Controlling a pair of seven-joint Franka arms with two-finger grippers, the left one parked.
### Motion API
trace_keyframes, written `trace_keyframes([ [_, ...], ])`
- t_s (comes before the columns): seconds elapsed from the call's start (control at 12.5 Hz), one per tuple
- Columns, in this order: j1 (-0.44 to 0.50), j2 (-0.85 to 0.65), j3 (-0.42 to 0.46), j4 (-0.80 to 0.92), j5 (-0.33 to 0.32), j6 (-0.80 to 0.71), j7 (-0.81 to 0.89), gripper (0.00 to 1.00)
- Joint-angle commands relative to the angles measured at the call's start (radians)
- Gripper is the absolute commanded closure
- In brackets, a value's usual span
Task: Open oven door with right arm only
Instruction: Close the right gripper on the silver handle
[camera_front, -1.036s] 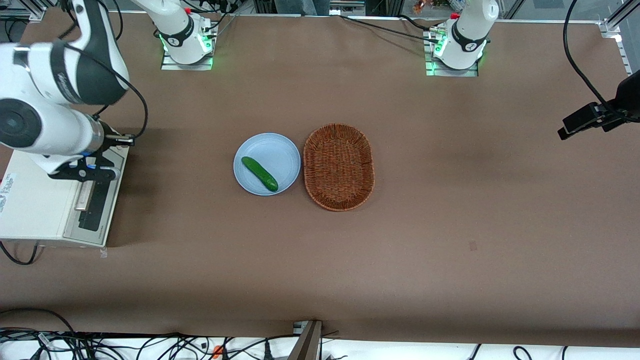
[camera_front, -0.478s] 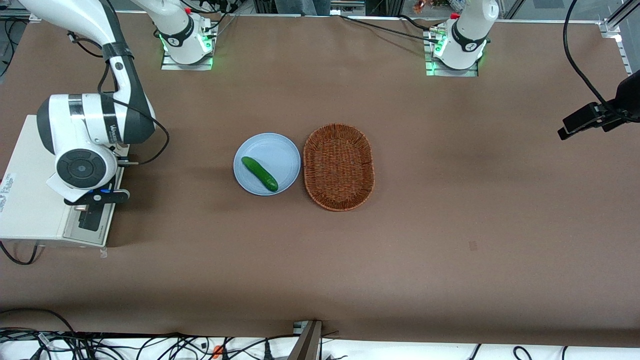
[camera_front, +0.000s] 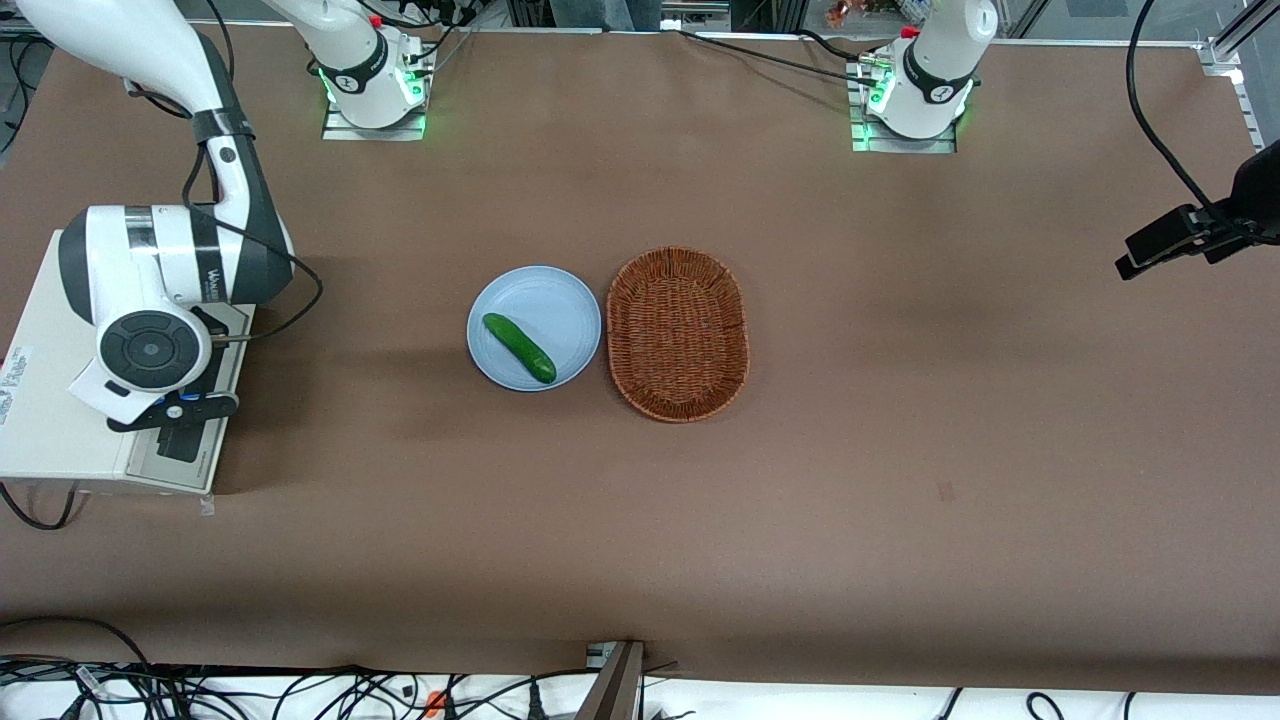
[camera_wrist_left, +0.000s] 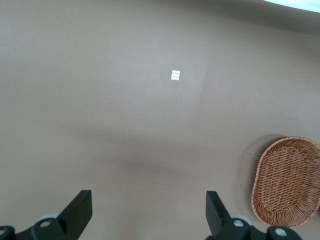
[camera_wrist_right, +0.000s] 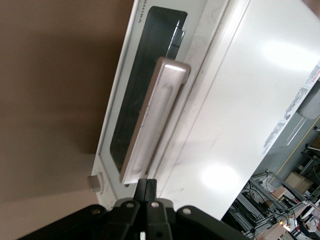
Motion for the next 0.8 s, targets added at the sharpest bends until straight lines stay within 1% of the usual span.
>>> trace_keyframes([
  [0.0, -0.009, 0.05, 0.004, 0.049, -0.02, 0.019, -0.022, 1.0],
  [0.56, -0.011, 0.067, 0.004, 0.049, -0.011, 0.041, -0.013, 1.0],
  [0.72, -0.023, 0.069, 0.004, 0.046, -0.008, 0.07, -0.021, 1.0],
])
